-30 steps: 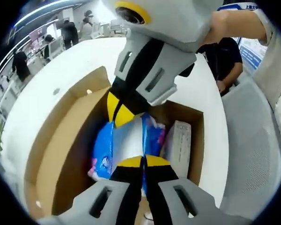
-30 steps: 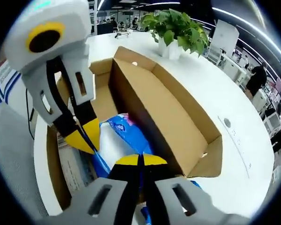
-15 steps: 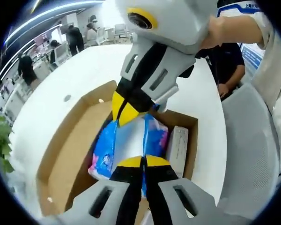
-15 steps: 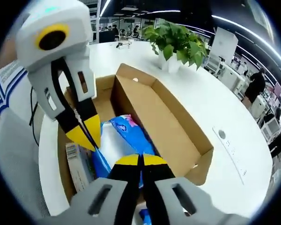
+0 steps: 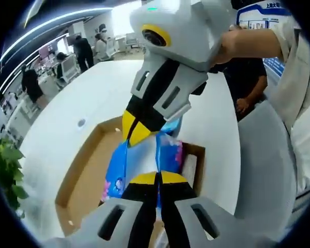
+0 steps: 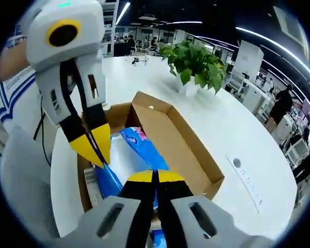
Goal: Operate the shoe box by opening the lid, removing the specified soft item, and placing it in the target area until the item is outside and the box remains undamaged.
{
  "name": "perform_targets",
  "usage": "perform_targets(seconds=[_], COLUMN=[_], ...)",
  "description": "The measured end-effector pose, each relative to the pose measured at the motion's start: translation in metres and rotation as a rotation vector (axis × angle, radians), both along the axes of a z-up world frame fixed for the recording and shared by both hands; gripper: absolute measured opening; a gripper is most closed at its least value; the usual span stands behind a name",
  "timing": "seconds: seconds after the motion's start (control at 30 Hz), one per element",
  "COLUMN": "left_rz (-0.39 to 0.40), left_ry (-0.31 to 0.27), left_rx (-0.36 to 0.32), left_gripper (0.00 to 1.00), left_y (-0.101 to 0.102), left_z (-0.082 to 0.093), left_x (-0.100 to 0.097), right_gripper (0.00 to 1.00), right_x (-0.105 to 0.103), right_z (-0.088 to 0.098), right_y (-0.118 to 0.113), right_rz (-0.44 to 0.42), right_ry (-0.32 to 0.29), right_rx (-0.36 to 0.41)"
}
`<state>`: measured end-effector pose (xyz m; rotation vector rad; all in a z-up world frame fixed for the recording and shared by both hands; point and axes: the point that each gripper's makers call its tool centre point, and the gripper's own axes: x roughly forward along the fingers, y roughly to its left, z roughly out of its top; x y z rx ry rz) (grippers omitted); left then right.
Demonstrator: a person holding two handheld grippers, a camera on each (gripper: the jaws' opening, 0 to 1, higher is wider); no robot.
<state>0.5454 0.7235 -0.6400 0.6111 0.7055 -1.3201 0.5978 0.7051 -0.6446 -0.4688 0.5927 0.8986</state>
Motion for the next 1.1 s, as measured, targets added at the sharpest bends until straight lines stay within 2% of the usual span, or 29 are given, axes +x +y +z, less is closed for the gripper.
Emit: perform_targets(seconds=[0.43,0.83,1.1], left_rz=[-0.066,-0.137,-0.183], left_ry=[-0.021,-0.032,-0.033], left_rx=[-0.057,-0.085,-0.093], left_gripper=[0.0,0.0,0.0], left_y=[-0.034,-0.07,-0.097], left_z=[0.04,0.053,0.052], left_x=[-0.014,-0.022,-0.025], right_gripper=[0.0,0.0,0.0], right_x=[-0.01,-0.02,-0.024], right_z=[0.027,0.038,0.037], right_y=[-0.029,-0.069,-0.097], right_rz=[-0.023,-0.057,-0.091], right_ry=[-0.019,-0.033,-0.035], right_rx=[0.013,-0.007,-0.025])
